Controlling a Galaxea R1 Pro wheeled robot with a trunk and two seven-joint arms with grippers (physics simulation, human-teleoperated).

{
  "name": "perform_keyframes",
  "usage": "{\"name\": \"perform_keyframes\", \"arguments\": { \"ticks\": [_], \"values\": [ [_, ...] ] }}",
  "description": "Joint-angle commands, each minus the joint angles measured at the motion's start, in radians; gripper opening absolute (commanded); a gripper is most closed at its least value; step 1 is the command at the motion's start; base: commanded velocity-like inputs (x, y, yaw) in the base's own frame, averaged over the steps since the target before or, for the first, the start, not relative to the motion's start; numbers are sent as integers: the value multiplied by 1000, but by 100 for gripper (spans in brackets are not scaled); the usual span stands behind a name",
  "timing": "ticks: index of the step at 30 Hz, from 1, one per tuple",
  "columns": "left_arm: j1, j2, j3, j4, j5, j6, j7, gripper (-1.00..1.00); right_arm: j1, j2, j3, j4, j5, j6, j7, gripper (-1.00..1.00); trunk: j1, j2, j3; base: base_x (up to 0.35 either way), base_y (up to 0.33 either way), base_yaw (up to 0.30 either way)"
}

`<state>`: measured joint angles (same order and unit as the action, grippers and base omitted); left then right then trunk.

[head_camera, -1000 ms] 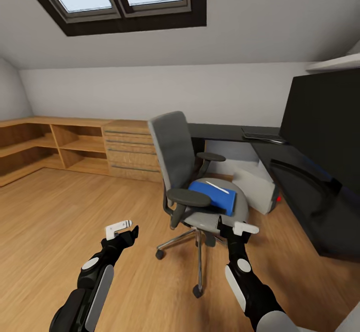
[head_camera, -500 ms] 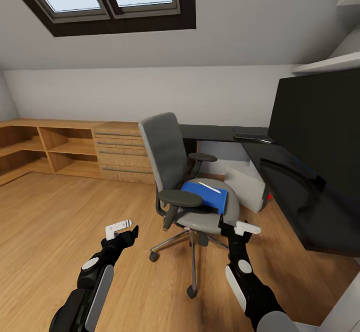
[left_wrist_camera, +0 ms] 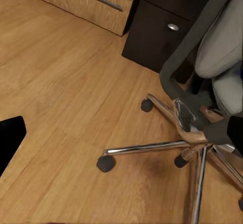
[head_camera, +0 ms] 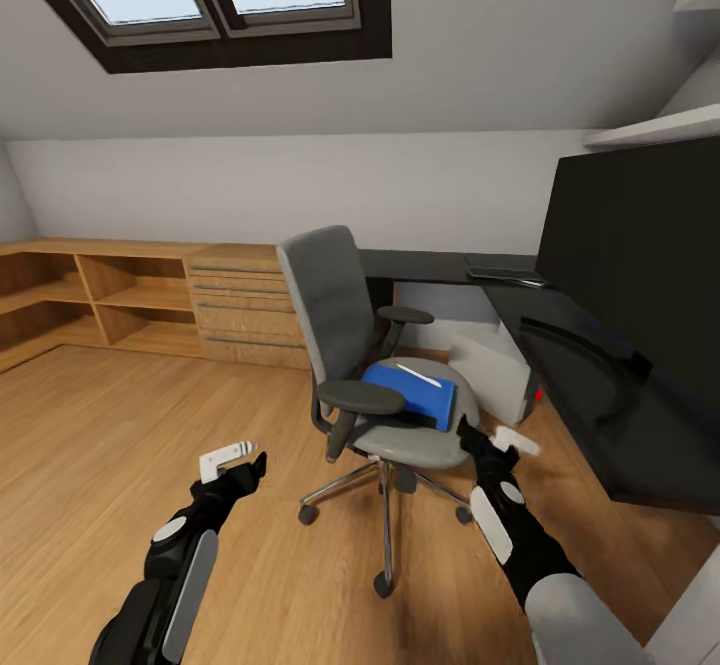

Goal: In the bedroom, organize the workspace by keeping the computer under the desk, ensuring the monitor is on the desk, placing the keyboard on the desk next to the monitor, placing the mouse on the desk next to the keyboard, moving the folder from the swivel chair onto the desk next to the mouse, stacking the notebook on top of the folder with the pen on top of the notebook, and positioning the swivel chair next to the desk.

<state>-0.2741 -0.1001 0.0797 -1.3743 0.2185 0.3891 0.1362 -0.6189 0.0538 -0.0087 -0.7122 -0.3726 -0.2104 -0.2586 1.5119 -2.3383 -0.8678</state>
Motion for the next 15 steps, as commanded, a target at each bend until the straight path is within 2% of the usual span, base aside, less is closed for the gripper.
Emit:
{"name": "perform_keyframes", "arguments": {
  "ticks": [1,3,4,5,6,9,10,11,15],
  "values": [
    [0,-1,6,-2,12,5,5,100,-22,-7,-1,15,-33,4,3,100,0,0,-1,0,0,0],
    [0,-1,13,-3,12,6,5,100,-55,-25,-1,54,-75,16,12,100,0,0,-1,0,0,0],
    [0,-2,15,-4,12,6,5,100,-87,-44,-2,102,-120,23,29,100,0,0,-1,0,0,0],
    [0,-2,17,-5,13,6,5,100,-87,-44,-2,102,-120,23,29,100,0,0,-1,0,0,0],
    [0,-2,20,-7,13,6,5,100,-122,-61,-2,156,-167,27,55,100,0,0,-1,0,0,0],
    [0,-2,22,-8,13,6,5,100,-174,-85,-3,239,-244,31,106,100,0,0,-1,0,0,0],
    [0,-3,23,-8,13,6,5,100,-204,-101,-3,293,-301,32,143,100,0,0,-1,0,0,0],
    [0,-3,24,-9,13,6,5,100,-232,-117,-3,357,-391,34,191,100,0,0,-1,0,0,0],
    [0,-2,25,-9,13,5,5,100,-249,-127,-5,406,-517,41,227,100,0,0,-1,0,0,0]
  ]
}}
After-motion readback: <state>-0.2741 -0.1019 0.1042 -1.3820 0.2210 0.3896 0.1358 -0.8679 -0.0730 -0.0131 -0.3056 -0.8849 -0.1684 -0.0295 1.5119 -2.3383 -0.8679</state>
